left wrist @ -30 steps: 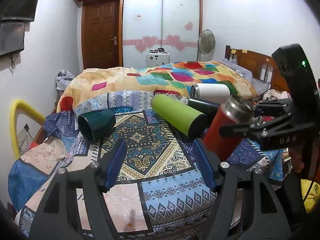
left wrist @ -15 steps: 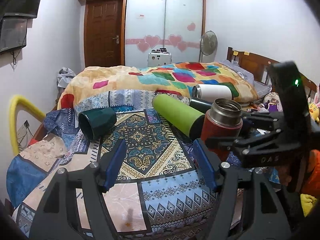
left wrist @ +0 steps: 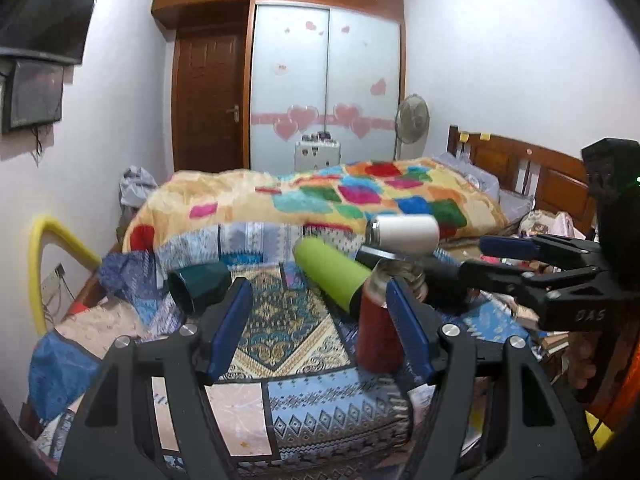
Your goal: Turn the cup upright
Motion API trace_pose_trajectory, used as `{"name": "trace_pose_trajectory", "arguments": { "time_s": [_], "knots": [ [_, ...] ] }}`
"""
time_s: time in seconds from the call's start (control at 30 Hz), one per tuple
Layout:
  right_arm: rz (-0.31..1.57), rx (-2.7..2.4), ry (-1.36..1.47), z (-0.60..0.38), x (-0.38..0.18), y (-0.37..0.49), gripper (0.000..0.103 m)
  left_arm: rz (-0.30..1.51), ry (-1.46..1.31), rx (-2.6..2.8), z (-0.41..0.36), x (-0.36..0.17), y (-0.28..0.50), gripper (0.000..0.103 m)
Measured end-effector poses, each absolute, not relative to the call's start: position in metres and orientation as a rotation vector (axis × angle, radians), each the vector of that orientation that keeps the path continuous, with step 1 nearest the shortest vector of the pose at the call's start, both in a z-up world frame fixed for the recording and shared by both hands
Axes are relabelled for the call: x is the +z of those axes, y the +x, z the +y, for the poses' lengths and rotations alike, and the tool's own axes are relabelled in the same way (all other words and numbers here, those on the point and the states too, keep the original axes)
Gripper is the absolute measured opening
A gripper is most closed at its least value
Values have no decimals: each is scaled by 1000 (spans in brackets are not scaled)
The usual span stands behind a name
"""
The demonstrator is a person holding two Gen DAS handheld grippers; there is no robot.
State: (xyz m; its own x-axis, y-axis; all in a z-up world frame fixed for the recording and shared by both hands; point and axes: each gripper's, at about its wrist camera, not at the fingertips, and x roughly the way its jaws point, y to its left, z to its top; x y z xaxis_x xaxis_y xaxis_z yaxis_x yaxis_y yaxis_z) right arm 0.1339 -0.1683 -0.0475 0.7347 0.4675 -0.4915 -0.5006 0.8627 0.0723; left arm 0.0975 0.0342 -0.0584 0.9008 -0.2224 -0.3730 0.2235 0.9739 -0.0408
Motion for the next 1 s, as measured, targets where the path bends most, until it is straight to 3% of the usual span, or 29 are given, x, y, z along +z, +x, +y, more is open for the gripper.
{"name": "trace_pose_trajectory", "arguments": {
  "time_s": [0.17,0.3,0.47,0.57,0.73,0.8,0.83,1.0],
  "knots": [
    [393,503,-33,-185,-16,100,67,289,-10,-216,26,-28,67,70],
    [320,486,-8,-191,-2,81,71,206,-30,-189,23,-5,45,82],
    [251,460,31,-197,8,63,73,146,-35,-165,15,13,24,84],
    [219,443,41,-201,9,54,85,127,-36,-153,13,16,15,89],
    [199,424,47,-202,8,49,86,109,-33,-123,6,15,2,102],
    [193,415,53,-203,7,47,93,104,-35,-113,5,13,-3,102],
    [187,410,60,-205,6,45,102,102,-29,-106,3,12,-4,103],
    [175,391,62,-207,4,39,103,107,-26,-86,1,9,-8,103]
  ]
}}
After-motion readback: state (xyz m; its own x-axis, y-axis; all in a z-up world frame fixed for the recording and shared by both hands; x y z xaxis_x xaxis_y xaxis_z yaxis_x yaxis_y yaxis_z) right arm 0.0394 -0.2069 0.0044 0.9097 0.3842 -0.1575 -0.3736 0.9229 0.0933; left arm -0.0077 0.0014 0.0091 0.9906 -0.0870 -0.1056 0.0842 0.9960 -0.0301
